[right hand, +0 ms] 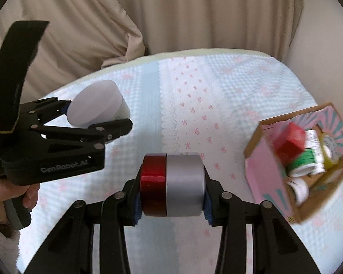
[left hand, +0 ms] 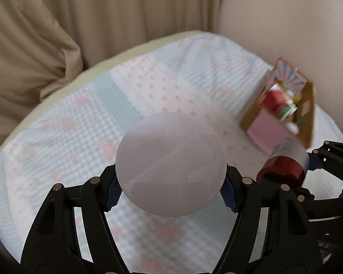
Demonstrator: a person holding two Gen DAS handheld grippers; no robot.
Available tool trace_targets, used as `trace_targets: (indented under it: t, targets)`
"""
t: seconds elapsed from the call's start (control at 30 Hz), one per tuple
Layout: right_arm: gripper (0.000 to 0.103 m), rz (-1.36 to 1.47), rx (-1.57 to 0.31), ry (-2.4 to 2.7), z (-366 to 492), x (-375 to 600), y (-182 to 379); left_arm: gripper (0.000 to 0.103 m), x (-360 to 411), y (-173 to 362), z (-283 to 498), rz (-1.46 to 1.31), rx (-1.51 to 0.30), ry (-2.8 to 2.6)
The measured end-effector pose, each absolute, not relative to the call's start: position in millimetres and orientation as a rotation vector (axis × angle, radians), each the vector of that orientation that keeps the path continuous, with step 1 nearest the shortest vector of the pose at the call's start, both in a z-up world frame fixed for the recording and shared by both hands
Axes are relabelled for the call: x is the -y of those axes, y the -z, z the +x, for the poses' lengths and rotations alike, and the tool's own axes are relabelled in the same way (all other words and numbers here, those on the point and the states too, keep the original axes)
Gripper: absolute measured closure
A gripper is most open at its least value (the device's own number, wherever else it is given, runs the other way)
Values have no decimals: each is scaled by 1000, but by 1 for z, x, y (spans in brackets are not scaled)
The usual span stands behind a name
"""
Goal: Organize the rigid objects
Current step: 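Carry the jar with left tool while right tool carries the tin toward the box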
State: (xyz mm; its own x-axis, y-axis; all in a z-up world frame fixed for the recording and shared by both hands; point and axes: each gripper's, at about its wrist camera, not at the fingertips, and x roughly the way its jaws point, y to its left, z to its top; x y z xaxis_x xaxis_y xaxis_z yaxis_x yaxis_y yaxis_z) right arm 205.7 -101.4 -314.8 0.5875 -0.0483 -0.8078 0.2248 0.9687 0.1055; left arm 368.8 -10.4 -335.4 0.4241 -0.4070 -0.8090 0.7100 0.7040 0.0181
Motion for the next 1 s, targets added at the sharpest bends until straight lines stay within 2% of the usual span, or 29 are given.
trace_targets:
  t: [0.23, 0.47, 0.67, 1.0]
  targets:
    - [65, 190, -930, 161, 156, 100, 211, 35, 11, 236, 323, 350, -828, 712]
    - [65, 161, -909, 185, 119, 119, 140, 35, 29, 174, 279, 331, -780, 723]
    - [65, 177, -886, 222, 91, 161, 105, 35, 53, 155, 250, 319, -782, 714]
    - [65, 183, -915, 186, 64, 265, 97, 35, 139, 153, 213, 265, -807, 615]
